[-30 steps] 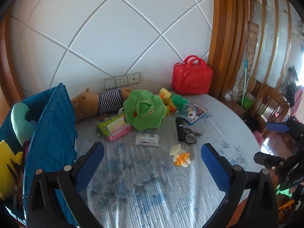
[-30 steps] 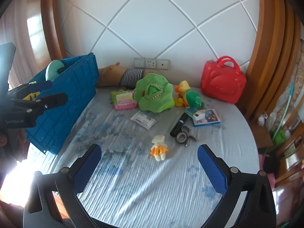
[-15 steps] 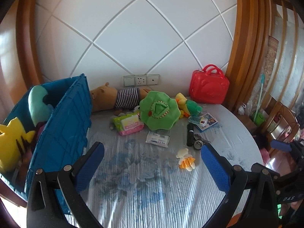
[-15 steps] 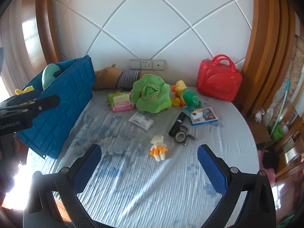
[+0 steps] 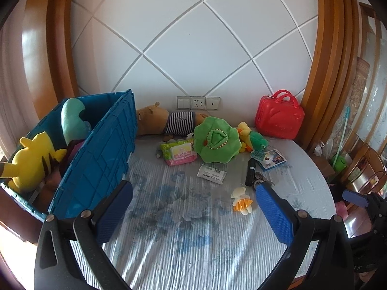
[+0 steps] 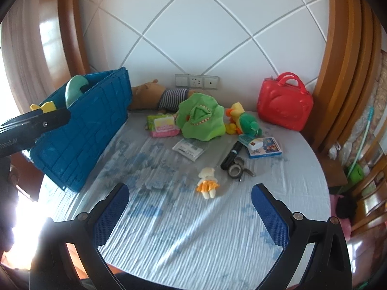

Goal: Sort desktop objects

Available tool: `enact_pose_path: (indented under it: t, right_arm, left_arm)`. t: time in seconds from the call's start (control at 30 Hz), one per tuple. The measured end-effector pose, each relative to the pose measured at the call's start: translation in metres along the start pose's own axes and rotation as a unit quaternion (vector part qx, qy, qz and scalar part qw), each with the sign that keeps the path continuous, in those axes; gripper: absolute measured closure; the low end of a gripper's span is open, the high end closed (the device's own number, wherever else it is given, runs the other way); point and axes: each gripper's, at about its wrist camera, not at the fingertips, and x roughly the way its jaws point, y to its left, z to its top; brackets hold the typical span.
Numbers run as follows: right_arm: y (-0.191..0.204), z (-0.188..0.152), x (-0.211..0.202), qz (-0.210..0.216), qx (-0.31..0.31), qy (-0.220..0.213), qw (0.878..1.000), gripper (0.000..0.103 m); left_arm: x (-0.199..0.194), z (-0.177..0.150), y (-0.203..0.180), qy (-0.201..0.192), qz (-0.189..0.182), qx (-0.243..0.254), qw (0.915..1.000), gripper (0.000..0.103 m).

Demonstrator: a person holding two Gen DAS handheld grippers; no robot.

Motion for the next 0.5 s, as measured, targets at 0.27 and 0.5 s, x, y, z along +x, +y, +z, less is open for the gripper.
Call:
enact_pose_path:
  t: [0.27,0.5]
  right_arm:
    - [0.023,-0.009,-0.023,0.001,-0.008,-0.014,1.0,0.001]
    - [0.06,-0.024,-0.052,-0.013,-0.001,-0.026,1.0,0.001]
  left_arm:
    - [-0.04,-0.015,0.017,-0.016,0.014,-0.005,0.9998,0.0]
    - [-0.083,-0.029,0.048,-0.039,0.011,-0.003,0.9992,0.0]
